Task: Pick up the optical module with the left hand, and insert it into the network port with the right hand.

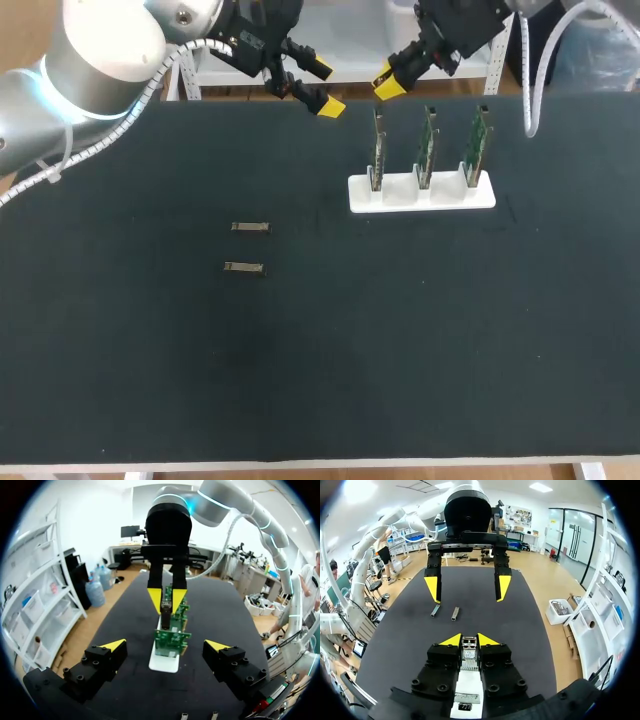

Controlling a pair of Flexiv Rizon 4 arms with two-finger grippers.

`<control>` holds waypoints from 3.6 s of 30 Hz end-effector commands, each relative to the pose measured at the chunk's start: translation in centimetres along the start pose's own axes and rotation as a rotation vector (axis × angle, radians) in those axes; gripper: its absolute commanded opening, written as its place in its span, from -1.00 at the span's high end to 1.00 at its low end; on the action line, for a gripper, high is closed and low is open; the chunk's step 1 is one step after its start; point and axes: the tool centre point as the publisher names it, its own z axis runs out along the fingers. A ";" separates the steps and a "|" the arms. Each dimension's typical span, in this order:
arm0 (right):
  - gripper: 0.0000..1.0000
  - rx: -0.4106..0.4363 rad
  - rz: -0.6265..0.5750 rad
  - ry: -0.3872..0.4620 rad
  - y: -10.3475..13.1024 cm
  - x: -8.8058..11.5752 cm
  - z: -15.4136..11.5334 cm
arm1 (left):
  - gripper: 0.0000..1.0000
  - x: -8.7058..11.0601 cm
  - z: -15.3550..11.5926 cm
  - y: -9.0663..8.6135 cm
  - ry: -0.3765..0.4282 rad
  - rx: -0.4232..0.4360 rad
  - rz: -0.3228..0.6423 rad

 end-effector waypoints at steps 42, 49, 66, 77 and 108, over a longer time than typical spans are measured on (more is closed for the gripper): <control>1.00 -0.015 0.002 0.018 0.3 0.3 0.5 | -1.00 0.0 0.0 -0.1 0.002 -0.002 0.000; 1.00 -0.015 0.001 0.018 0.3 0.3 0.4 | -1.00 0.0 0.0 -0.1 0.002 -0.002 0.000; -1.00 -0.003 0.012 0.021 0.2 0.5 0.3 | -1.00 0.0 0.0 -0.1 0.002 -0.002 0.000; -1.00 -0.017 0.048 -0.063 -0.2 -0.3 -1.3 | -1.00 0.0 0.0 -0.1 0.002 -0.002 0.000; 0.37 -0.066 -0.015 -0.113 -0.2 -1.1 -4.7 | -1.00 0.0 0.0 -0.1 0.002 -0.002 0.000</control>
